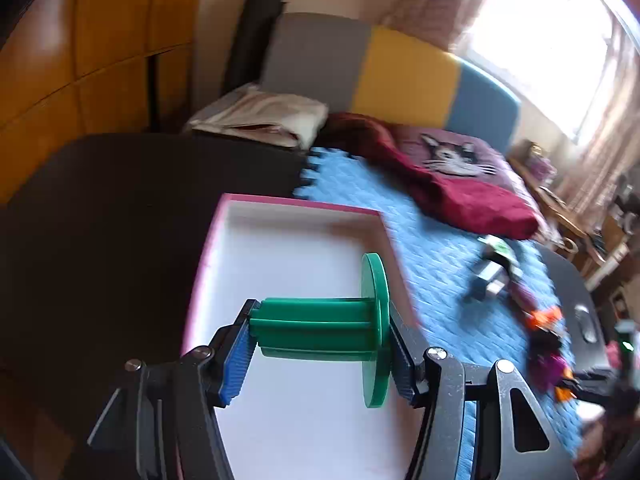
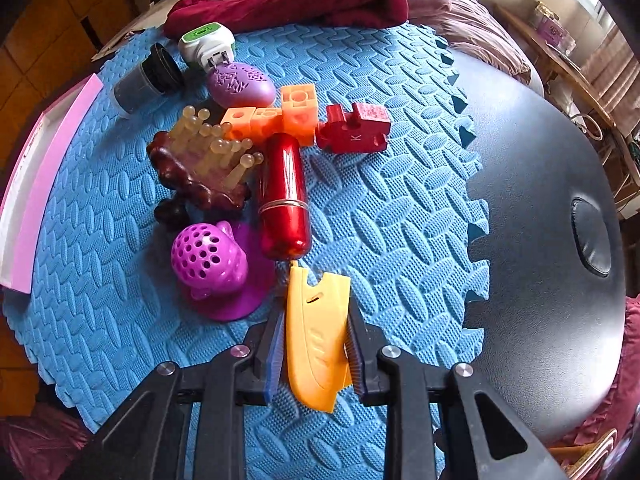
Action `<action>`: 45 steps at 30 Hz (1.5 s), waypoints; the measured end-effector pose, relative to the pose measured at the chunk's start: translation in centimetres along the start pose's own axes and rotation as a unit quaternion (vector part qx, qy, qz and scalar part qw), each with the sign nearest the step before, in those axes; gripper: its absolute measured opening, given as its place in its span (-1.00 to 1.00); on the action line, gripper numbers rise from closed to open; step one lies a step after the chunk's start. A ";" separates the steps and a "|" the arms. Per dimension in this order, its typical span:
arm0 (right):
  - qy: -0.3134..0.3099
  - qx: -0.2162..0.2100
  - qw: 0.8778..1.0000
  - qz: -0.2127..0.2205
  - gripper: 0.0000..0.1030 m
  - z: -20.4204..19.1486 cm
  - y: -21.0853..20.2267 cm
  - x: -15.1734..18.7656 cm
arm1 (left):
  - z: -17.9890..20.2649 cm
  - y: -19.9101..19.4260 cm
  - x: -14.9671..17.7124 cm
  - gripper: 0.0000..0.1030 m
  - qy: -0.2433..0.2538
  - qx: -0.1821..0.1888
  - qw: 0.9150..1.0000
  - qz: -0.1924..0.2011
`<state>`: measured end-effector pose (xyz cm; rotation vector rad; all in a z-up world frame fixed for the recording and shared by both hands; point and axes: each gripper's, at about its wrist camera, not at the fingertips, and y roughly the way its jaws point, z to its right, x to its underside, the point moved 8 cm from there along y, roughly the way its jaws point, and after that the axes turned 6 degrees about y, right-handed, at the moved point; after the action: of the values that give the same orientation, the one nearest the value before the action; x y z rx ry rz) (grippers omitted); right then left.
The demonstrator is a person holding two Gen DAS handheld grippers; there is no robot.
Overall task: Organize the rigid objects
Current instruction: 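Drop the green piece in the tray with left gripper while right grasps orange piece, then carry the orange piece into the white tray and release it with the right gripper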
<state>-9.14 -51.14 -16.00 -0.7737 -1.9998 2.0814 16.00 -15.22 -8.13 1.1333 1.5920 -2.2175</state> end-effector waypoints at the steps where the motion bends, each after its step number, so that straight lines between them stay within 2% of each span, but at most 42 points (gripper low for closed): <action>1: -0.002 0.003 1.000 0.000 -0.48 0.0 0.0 -0.1 | -0.7 0.7 -0.2 0.16 -0.004 -0.005 1.000 -0.004; 8: -0.008 0.011 1.000 0.002 -0.48 -0.6 -0.4 0.3 | -2.9 4.7 -1.4 0.16 -0.034 -0.015 0.999 -0.030; 12: -0.007 0.009 1.000 0.002 -0.48 -0.8 -0.4 0.3 | -2.9 6.3 -2.6 0.17 -0.038 -0.017 0.999 -0.029; 16: -0.006 0.008 1.000 0.002 -0.48 -0.6 -0.4 0.2 | -3.1 7.5 -2.9 0.35 -0.043 -0.018 0.998 -0.033; 17: -0.007 0.008 1.000 0.002 -0.48 -0.6 -0.4 0.2 | -3.0 7.5 -2.7 0.47 -0.045 -0.013 0.998 -0.034; 19: -0.008 0.009 1.000 0.002 -0.48 -0.5 -0.3 0.2 | -3.0 7.0 -2.2 0.58 -0.048 -0.010 0.998 -0.029; 28: -0.006 0.007 1.000 0.002 -0.48 -0.5 -0.2 0.2 | -2.0 1.9 3.0 0.57 -0.039 -0.019 0.999 -0.002; 31: -0.004 0.005 1.000 0.002 -0.48 -0.4 -0.2 0.2 | -0.8 0.3 4.7 0.57 -0.027 -0.009 1.000 0.006; 35: -0.004 0.006 1.000 0.003 -0.48 -0.4 -0.2 0.2 | 1.7 -0.3 6.2 0.57 -0.005 0.019 1.000 -0.002; 39: -0.001 0.005 1.000 0.003 -0.48 -0.3 -0.1 0.2 | 4.7 0.4 7.8 0.55 -0.001 0.061 0.998 -0.031; 43: 0.009 -0.001 1.000 0.003 -0.48 -0.1 -0.1 0.2 | 7.4 1.3 9.3 0.54 0.015 0.082 0.995 -0.056; 45: 0.010 -0.001 1.000 0.003 -0.48 0.0 -0.1 0.2 | 8.6 1.4 9.9 0.54 0.009 0.112 0.991 -0.067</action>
<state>-9.35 -51.01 -15.94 -0.7987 -1.9918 2.0678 5.89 -20.59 -14.65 1.1352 1.4966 -2.5323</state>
